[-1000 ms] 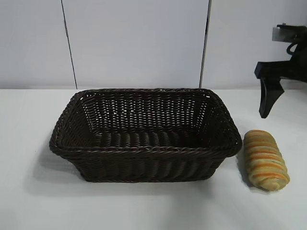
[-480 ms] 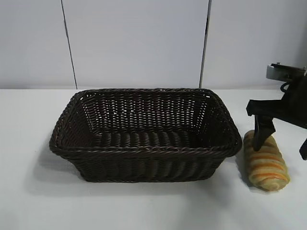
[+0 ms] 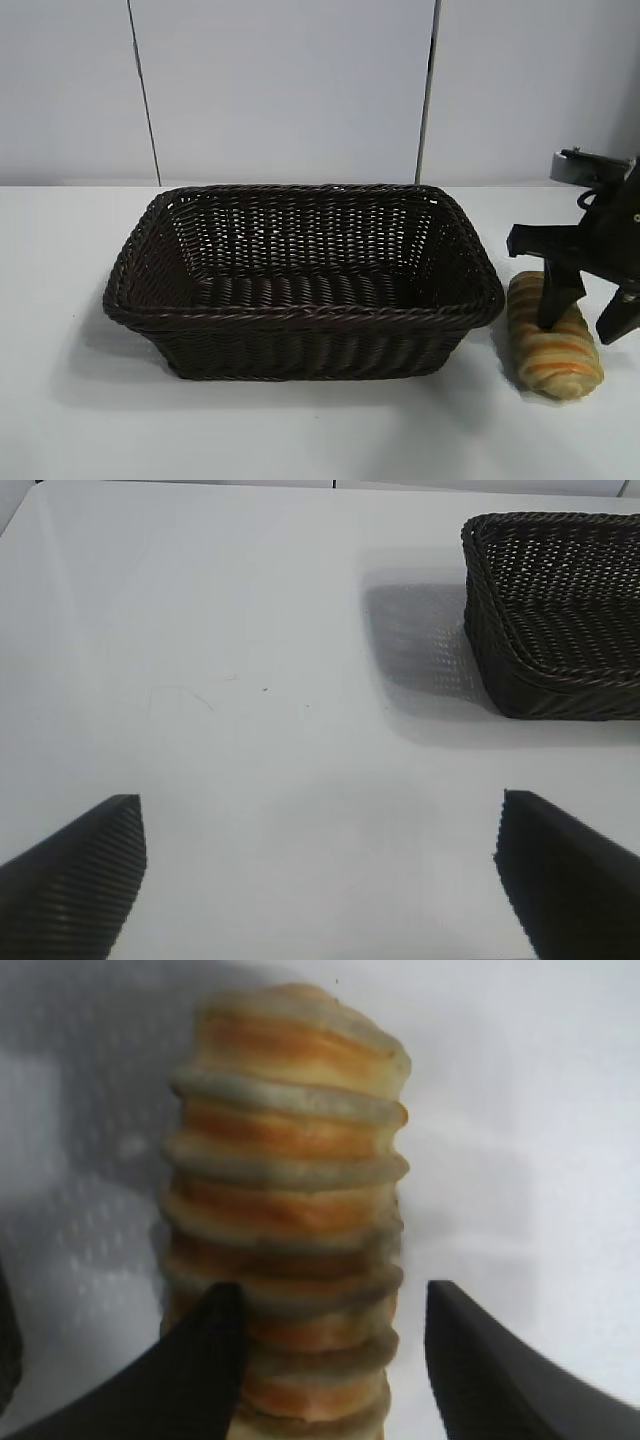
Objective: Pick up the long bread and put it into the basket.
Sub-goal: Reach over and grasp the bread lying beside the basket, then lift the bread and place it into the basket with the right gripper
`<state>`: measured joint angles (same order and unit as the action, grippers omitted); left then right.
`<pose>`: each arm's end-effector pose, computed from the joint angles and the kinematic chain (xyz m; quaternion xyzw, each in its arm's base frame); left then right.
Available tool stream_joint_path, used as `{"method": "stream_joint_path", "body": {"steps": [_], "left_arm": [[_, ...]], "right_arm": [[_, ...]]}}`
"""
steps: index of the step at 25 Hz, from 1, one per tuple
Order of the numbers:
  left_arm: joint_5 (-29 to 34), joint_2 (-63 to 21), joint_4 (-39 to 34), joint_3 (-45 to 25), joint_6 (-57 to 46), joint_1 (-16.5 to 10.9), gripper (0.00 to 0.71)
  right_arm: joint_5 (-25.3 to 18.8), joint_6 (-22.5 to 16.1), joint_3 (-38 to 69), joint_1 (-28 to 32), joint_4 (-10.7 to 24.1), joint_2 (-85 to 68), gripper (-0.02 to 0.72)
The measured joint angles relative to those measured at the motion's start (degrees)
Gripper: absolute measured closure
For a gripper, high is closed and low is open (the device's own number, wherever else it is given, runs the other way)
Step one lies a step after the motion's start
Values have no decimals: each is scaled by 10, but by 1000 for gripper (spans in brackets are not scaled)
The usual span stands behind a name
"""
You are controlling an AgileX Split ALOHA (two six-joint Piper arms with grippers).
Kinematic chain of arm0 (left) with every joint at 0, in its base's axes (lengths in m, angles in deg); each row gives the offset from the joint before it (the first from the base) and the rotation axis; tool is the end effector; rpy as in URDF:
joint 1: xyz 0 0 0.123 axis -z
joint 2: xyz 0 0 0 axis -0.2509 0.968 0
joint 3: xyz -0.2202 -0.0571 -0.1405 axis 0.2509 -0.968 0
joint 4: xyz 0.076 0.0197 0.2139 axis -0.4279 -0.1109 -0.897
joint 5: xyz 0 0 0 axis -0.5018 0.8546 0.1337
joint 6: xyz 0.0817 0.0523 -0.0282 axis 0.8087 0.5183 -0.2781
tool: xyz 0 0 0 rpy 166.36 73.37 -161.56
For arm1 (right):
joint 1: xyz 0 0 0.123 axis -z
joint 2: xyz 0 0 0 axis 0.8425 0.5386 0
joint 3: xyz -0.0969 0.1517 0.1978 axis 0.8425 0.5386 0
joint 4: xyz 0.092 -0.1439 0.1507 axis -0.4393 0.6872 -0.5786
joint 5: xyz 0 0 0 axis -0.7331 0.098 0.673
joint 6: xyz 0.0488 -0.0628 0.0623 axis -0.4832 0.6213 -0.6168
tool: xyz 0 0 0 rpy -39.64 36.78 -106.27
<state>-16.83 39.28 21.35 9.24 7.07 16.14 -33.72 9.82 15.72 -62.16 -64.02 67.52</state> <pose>-0.0034 -0.0059 0.2528 0.0380 0.8673 -0.0262 0.4957 0.3059 0.0326 0.1152 0.0919 0.9880 0.0557 0.1109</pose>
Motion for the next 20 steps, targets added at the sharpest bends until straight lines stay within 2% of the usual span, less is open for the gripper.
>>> {"method": "stream_joint_path", "body": {"steps": [2, 9, 20], "left_arm": [[0, 0, 0, 0, 0, 0, 23], [0, 0, 0, 0, 0, 0, 23], [0, 0, 0, 0, 0, 0, 23]], "right_arm": [[0, 0, -1, 0, -5, 1, 625], [-10, 0, -3, 0, -13, -12, 629], [-145, 2, -102, 0, -10, -75, 640]]}}
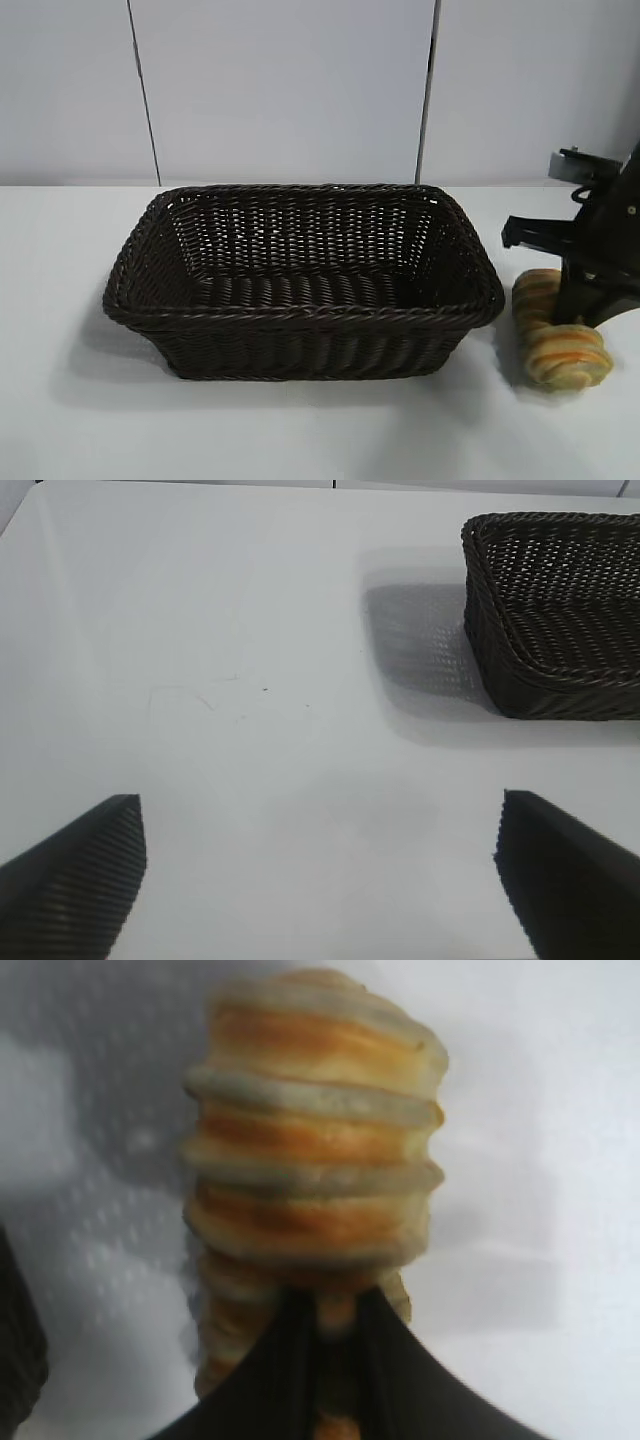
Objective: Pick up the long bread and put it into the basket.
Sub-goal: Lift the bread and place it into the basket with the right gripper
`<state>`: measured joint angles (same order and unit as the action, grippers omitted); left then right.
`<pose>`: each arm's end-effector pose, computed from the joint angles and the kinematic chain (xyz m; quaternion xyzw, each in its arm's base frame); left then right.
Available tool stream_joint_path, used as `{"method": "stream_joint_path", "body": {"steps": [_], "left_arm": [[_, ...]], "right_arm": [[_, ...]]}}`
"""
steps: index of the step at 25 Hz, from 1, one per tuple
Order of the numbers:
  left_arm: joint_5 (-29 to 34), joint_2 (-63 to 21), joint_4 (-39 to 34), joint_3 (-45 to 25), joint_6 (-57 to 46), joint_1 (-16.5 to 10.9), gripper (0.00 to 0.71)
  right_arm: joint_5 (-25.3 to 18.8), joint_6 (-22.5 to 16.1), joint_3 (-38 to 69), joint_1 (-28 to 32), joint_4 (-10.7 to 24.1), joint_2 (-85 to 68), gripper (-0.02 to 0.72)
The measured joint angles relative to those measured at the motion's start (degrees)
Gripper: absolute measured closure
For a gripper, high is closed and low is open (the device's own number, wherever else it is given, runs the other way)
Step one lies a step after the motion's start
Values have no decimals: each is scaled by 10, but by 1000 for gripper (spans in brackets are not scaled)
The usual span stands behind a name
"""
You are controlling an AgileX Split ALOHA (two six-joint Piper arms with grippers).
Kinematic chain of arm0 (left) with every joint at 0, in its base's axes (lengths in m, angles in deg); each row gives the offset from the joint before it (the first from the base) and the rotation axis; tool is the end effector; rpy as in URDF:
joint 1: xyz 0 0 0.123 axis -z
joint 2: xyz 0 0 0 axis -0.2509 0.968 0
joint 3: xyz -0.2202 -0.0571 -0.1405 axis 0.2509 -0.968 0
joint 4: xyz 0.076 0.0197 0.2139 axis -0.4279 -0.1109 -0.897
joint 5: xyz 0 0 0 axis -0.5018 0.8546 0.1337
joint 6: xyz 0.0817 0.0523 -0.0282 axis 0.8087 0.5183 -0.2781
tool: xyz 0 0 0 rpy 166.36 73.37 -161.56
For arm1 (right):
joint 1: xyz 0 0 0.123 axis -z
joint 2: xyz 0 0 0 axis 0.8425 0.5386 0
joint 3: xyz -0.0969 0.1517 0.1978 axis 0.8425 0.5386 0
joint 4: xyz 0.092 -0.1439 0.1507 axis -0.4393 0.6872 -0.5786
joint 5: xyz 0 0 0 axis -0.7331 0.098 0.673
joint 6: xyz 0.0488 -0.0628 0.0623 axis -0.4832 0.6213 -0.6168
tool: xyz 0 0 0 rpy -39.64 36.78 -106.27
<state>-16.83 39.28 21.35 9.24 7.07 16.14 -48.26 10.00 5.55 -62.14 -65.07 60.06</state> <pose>-0.0034 -0.0059 0.2528 0.0380 0.8673 -0.0262 0.4957 0.3165 0.0377 0.1883 0.0820 0.9842 0.0804 0.1349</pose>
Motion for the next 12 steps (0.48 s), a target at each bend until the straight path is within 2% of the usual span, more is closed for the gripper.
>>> {"method": "stream_joint_path", "body": {"steps": [7, 12], "left_arm": [[0, 0, 0, 0, 0, 0, 23], [0, 0, 0, 0, 0, 0, 23]], "right_arm": [[-57, 12, -59, 0, 9, -12, 640], [-83, 79, -90, -5, -10, -12, 640]]}}
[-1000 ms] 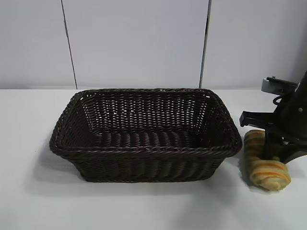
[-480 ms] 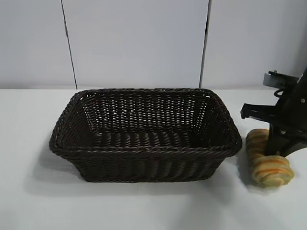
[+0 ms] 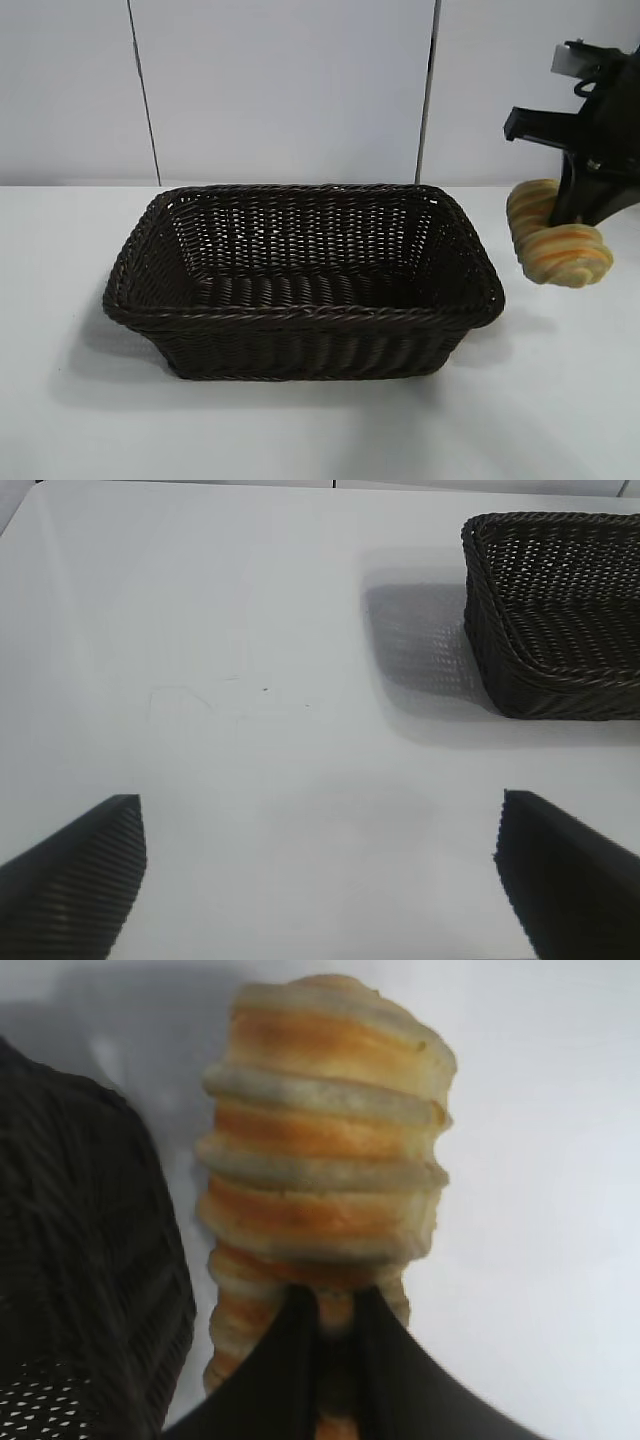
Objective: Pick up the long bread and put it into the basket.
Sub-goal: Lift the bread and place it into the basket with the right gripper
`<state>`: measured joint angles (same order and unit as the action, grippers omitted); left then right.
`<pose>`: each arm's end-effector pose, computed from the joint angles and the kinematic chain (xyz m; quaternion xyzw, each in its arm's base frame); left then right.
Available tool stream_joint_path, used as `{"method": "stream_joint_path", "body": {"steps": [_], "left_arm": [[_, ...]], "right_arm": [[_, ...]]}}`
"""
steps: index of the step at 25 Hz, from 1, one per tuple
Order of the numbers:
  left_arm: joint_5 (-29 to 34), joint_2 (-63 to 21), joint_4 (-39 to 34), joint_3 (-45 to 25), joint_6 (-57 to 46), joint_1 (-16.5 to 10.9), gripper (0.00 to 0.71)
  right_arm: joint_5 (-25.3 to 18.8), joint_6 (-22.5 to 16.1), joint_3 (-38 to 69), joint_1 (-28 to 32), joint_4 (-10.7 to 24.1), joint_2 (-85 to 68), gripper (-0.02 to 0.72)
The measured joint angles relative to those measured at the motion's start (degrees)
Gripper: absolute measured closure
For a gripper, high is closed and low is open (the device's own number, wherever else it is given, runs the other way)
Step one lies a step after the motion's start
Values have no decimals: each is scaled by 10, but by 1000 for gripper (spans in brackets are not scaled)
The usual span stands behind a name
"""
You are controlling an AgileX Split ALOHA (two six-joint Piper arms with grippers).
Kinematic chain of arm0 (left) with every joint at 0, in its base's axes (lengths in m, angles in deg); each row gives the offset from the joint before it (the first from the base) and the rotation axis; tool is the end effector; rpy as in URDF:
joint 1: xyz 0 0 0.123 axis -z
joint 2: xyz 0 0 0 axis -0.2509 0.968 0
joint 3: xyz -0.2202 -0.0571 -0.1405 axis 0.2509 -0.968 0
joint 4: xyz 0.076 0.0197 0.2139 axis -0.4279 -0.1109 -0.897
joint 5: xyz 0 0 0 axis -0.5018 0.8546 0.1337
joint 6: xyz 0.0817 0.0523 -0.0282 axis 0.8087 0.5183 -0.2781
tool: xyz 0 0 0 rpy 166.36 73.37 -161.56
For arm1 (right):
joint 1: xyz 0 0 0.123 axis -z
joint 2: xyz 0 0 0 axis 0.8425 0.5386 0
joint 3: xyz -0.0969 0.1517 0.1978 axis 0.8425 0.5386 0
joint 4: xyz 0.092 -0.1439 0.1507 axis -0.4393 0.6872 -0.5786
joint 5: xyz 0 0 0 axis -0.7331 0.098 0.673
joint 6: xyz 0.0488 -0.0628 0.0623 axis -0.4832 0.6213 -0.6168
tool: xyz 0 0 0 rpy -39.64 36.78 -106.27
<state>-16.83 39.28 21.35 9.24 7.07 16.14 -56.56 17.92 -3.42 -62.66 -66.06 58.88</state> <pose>-0.0034 -0.0059 0.2528 0.0380 0.8673 -0.0262 0.4957 0.3268 0.0445 0.2294 0.0027 0.9841 0.0872 0.1549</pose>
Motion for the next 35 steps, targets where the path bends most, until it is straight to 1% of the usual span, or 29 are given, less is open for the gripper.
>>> {"method": "stream_joint_path", "body": {"steps": [2, 4, 10, 12, 14, 17, 23, 24, 26, 27, 30, 31, 35], "left_arm": [[0, 0, 0, 0, 0, 0, 23], [0, 0, 0, 0, 0, 0, 23], [0, 0, 1, 0, 0, 0, 23], [0, 0, 1, 0, 0, 0, 23], [0, 0, 1, 0, 0, 0, 23], [0, 0, 1, 0, 0, 0, 23], [0, 0, 1, 0, 0, 0, 23], [0, 0, 1, 0, 0, 0, 23], [0, 0, 1, 0, 0, 0, 23], [0, 0, 1, 0, 0, 0, 23], [0, 0, 0, 0, 0, 0, 23], [0, 0, 0, 0, 0, 0, 23], [0, 0, 1, 0, 0, 0, 23]], "right_arm": [[-10, 22, -15, -10, -10, 0, 640], [-17, 36, -33, -27, -15, 0, 640], [-19, 47, -78, -99, -19, 0, 640], [-13, 63, -89, -123, -19, 1, 641], [-9, 102, -98, -148, -20, 6, 641], [-6, 191, -99, -178, -20, 15, 650], [30, 429, -99, -208, -20, 40, 650], [39, 460, -99, -210, -20, 42, 650], [55, 506, -99, -210, -21, 46, 650], [59, 527, -99, -210, -21, 48, 650], [63, 565, -99, -210, -22, 57, 650], [62, 574, -99, -210, -22, 61, 650], [60, 585, -99, -210, -24, 79, 650]]}}
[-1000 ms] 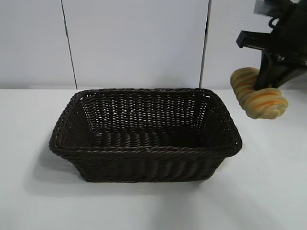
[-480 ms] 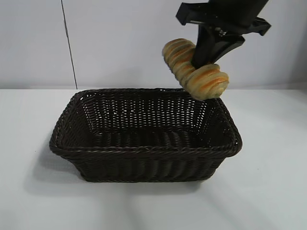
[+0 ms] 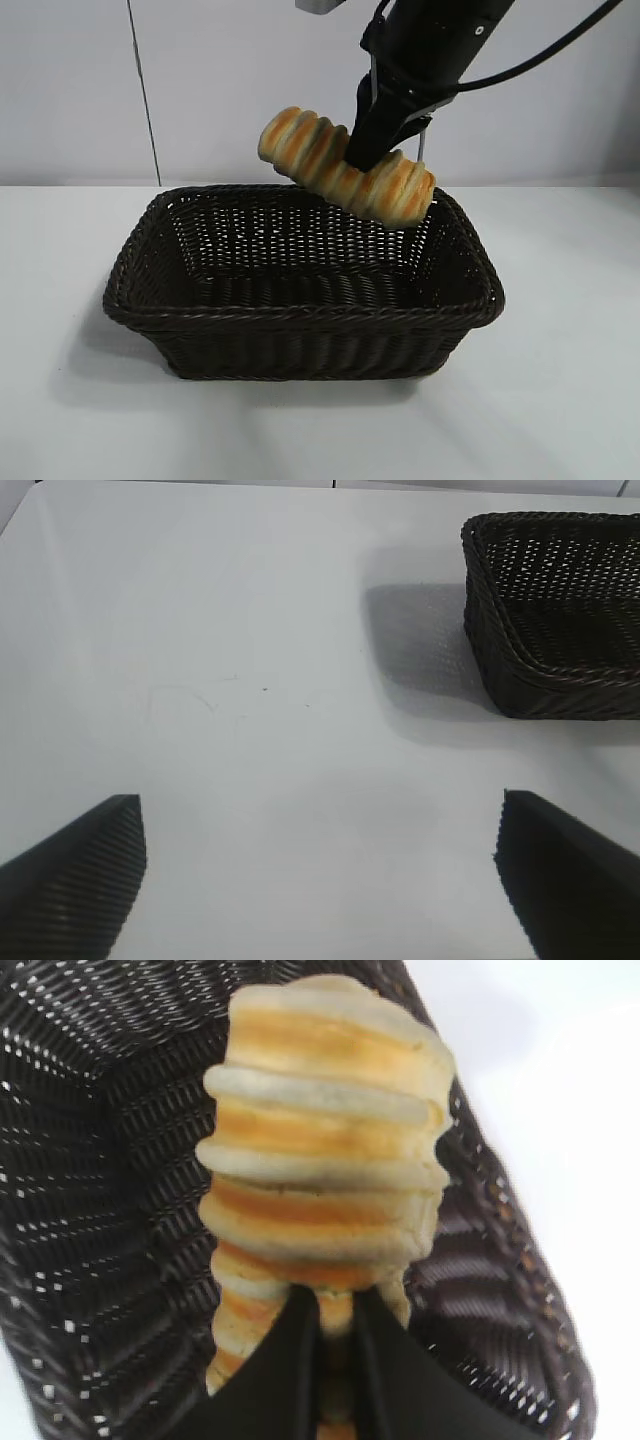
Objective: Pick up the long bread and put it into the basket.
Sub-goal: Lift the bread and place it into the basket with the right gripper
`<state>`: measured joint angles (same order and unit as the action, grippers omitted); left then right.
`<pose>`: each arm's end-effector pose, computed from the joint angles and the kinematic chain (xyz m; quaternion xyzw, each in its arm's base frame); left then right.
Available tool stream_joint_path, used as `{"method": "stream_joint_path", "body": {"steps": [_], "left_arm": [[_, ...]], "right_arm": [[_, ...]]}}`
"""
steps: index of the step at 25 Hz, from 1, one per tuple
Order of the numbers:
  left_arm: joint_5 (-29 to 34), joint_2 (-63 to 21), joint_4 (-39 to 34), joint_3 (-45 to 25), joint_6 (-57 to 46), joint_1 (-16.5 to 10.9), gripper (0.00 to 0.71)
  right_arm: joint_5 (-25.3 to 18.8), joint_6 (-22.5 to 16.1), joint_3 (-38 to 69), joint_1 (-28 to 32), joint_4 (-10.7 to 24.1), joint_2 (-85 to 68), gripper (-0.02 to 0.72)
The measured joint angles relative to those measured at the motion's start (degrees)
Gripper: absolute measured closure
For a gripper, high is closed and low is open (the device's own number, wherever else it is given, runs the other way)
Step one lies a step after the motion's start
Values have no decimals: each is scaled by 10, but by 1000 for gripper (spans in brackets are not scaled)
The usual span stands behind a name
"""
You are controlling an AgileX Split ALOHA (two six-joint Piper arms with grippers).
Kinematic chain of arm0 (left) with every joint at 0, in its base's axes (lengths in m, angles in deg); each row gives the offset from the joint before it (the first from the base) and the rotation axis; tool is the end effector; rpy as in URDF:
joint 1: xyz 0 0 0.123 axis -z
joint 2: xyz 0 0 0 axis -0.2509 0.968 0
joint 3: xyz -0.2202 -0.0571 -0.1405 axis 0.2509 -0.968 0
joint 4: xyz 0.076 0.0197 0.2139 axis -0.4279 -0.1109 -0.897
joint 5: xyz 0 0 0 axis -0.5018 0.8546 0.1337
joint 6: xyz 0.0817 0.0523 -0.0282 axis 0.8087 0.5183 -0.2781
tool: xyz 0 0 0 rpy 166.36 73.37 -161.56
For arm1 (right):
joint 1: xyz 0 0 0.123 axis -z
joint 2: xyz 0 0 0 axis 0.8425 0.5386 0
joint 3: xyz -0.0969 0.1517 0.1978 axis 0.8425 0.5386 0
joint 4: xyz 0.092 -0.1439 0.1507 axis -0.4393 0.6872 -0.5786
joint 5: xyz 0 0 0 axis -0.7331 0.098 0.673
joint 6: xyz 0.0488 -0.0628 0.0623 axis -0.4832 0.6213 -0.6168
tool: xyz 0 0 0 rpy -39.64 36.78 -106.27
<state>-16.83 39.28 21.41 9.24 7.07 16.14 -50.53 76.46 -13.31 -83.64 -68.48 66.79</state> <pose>-0.0034 -0.0060 0.2528 0.0380 0.8672 -0.0267 0.4957 0.3329 0.1820 0.2300 -0.6067 0.7559 0.0297 0.2443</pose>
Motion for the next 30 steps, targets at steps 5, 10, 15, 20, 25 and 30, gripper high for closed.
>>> {"method": "stream_joint_path", "body": {"steps": [5, 10, 15, 20, 25, 30], "left_arm": [[0, 0, 0, 0, 0, 0, 23], [0, 0, 0, 0, 0, 0, 23], [0, 0, 0, 0, 0, 0, 23], [0, 0, 0, 0, 0, 0, 23], [0, 0, 0, 0, 0, 0, 23], [0, 0, 0, 0, 0, 0, 23]], "right_arm": [[-3, 3, 0, 0, -9, 23, 650], [-5, 4, 0, 0, -10, 47, 650], [-9, 4, 0, 0, -12, 53, 650], [-13, 4, 0, 0, -13, 57, 650], [-15, 3, 0, 0, -13, 60, 650], [-15, -1, 0, 0, -13, 60, 530]]}}
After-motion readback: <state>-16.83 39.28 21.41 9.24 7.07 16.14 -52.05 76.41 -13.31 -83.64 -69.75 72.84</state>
